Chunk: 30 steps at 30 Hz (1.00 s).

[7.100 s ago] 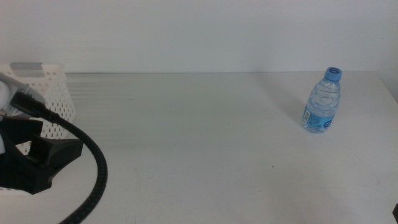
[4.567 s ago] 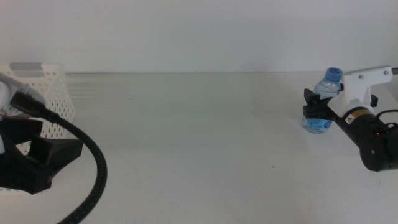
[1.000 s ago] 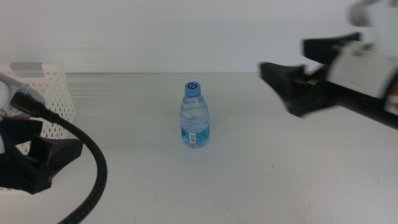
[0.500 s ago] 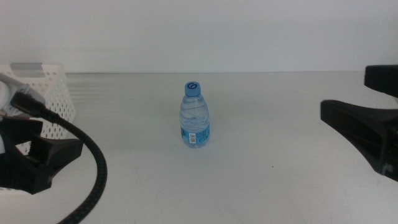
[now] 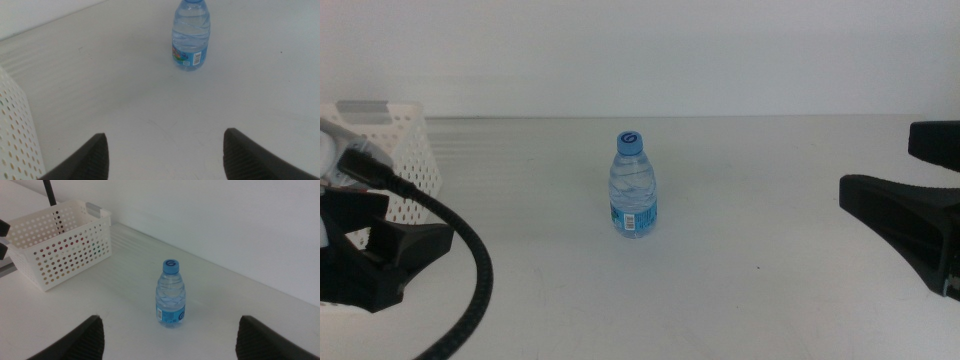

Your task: Use arms to grab the bottles and put them into the dustbin to the left of the table.

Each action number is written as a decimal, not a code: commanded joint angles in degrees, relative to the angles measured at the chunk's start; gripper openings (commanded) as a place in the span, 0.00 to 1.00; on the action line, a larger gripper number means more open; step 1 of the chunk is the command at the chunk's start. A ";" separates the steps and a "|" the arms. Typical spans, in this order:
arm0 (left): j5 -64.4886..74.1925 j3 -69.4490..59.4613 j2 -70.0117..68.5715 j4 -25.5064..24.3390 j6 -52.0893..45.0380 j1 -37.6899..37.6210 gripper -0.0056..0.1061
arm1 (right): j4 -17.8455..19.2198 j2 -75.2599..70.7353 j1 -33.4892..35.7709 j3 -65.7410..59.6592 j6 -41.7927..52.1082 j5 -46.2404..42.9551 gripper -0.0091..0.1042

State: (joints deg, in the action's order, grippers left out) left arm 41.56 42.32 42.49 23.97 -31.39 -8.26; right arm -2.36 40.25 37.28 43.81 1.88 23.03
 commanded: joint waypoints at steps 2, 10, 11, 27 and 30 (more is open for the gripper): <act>-3.17 1.54 -0.26 1.40 0.16 -0.27 0.68 | -0.33 -0.12 0.14 0.47 -0.16 -3.90 0.70; -3.17 1.54 -0.26 1.40 0.16 -0.27 0.68 | -1.20 -0.12 0.14 -3.80 -0.11 -9.73 0.70; -3.17 1.54 -0.26 1.40 0.16 -0.27 0.68 | -1.20 -0.12 0.14 -3.80 -0.11 -9.86 0.70; -8.38 1.60 -0.26 2.54 -0.28 -0.20 0.68 | -0.97 -0.12 0.14 -3.80 0.50 -9.55 0.70; -10.80 1.60 0.21 4.07 0.55 -0.20 0.68 | -0.97 -0.12 0.14 -3.80 0.50 -9.55 0.70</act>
State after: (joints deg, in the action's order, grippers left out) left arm 36.19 42.32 42.55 25.30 -31.66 -8.26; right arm -3.50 40.21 37.28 38.40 1.70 17.62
